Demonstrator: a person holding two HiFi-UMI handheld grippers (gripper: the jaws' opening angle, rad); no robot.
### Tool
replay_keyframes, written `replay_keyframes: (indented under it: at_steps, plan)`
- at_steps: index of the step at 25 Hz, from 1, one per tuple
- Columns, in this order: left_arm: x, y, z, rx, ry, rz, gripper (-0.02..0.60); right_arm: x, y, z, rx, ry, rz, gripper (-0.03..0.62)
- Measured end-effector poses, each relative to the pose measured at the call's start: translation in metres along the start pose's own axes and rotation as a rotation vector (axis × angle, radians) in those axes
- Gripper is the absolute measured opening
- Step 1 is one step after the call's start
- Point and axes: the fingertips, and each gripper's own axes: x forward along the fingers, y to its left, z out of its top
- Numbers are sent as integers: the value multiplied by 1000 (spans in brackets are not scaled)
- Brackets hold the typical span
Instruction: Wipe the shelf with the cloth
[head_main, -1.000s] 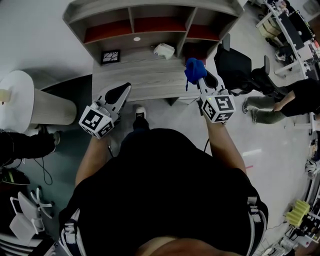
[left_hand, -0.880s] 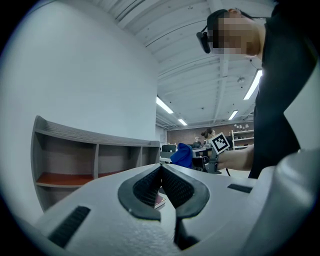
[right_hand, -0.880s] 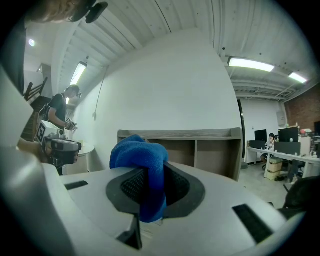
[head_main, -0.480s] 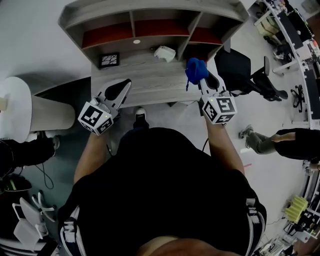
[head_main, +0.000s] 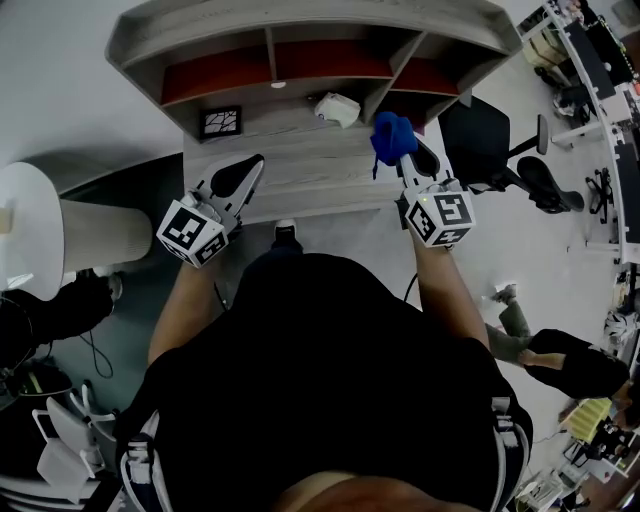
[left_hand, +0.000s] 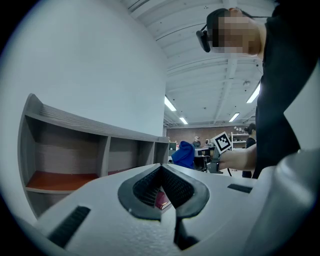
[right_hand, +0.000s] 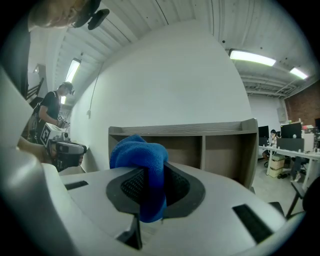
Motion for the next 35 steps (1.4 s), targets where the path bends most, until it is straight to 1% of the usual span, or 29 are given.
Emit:
replay_keyframes:
  at_steps: [7, 10, 13, 17, 23, 27, 32, 35]
  plan:
    - [31, 38, -4, -4, 14, -20, 16, 41, -18, -8, 19, 22, 5, 49]
    - [45, 50, -5, 16, 30, -44, 15, 59, -21, -10, 24, 38, 15, 49]
    - [53, 66, -3, 25, 29, -58, 17, 78, -20, -10, 23, 51, 20, 49]
    - [55, 90, 0, 21, 23, -62, 17, 104, -16, -4, 26, 61, 13, 49]
    - [52, 127, 8, 0, 21, -71, 15, 141, 1, 13, 11, 64, 37, 49]
    - [61, 141, 12, -5, 8, -93, 17, 156, 2, 16, 3, 77, 34, 49]
    - [62, 156, 13, 0, 11, -110, 16, 174, 3, 13, 11, 92, 11, 49]
    - [60, 162, 8, 9, 27, -135, 16, 185, 5, 12, 12, 103, -4, 49]
